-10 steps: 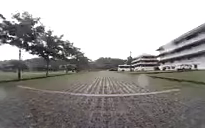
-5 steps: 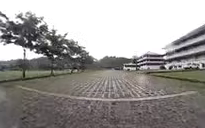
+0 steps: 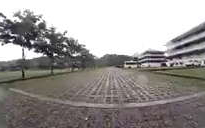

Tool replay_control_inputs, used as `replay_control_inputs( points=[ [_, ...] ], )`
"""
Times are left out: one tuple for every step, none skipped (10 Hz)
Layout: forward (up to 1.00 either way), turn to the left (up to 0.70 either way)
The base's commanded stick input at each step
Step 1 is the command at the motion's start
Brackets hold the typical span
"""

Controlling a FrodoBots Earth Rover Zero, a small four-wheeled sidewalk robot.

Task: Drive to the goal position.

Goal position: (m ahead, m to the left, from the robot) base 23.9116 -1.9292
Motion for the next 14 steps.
replay_control_inputs(
  points=[
    [0.70,0.00],
    [0.70,0.00],
    [0.70,0.00],
    [0.70,0.00],
    [0.70,0.00],
    [0.70,0.00],
    [0.70,0.00],
    [0.70,0.00],
    [0.70,0.00],
    [0.70,0.00],
    [0.70,0.00],
    [0.70,0.00],
    [0.70,0.00],
    [0.70,0.00]
  ],
)
